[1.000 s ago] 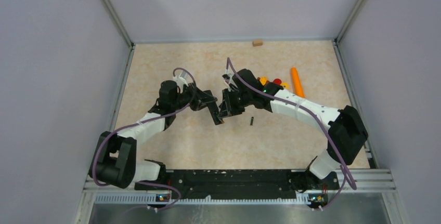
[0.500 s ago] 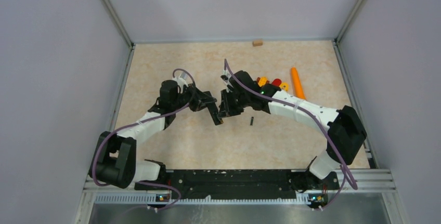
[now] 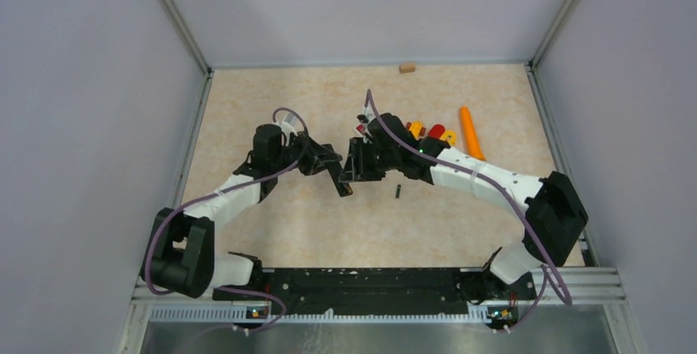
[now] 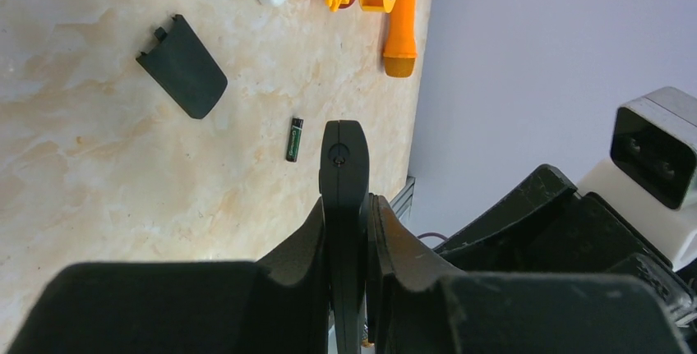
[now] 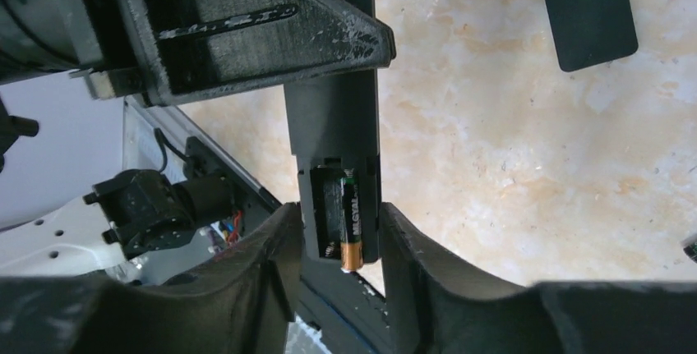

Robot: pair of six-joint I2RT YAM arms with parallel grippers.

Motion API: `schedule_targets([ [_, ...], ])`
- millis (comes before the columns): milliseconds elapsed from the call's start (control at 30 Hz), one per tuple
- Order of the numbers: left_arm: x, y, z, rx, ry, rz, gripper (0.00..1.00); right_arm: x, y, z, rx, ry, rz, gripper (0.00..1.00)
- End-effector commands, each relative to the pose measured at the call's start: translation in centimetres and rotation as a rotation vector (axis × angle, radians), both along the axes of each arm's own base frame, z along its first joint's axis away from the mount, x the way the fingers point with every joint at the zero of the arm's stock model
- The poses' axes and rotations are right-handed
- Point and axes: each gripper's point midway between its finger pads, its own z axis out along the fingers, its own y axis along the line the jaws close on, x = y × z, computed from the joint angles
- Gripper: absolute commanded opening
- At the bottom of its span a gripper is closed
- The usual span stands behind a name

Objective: Load the batteries into the remote control
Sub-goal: Load the battery into the remote control.

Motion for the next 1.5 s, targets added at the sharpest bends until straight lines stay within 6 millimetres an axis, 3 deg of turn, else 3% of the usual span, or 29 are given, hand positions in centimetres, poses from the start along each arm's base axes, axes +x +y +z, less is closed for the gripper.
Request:
schedule_targets([
  [0,0.7,-0.3,2.8,-0.014,-0.091,-0.016,0.0,0.4,-0.3,5.6,0.163,-0.089,-0.047,0.47],
  [200,0.9,-0.3,3.3,-0.025,-0.087,-0.01,0.0,-0.1,-2.1,6.5,0.281,-0.072,-0.127,0.73],
  [300,0.8,-0.2,4.0,-0.044,-0.086,0.002,0.0,-0.7,-2.9,6.3,0.371,-0.047,-0.193,0.79],
  [467,0.5,-0.1,5.1,-0.069,-0.089,0.022,0.0,-0.9,-3.4,6.9,0.504,-0.052,-0.242,0.82],
  [700,0.3,0.0,6.2,-0.101,-0.091,0.038,0.0,-1.9,-2.1,7.8,0.591,-0.005,-0.212,0.85],
  [1000,0.4,-0.2,7.5,-0.154,-0.102,0.042,0.0,-1.9,-1.1,8.2,0.649,0.063,-0.249,0.83],
  [1267,0.3,-0.3,8.0,-0.171,-0.107,0.032,0.0,-1.8,-0.9,6.7,0.617,0.083,-0.266,0.61],
  [1467,0.1,-0.4,8.4,-0.176,-0.117,0.026,0.0,-1.3,-0.8,5.7,0.579,0.086,-0.288,0.59],
])
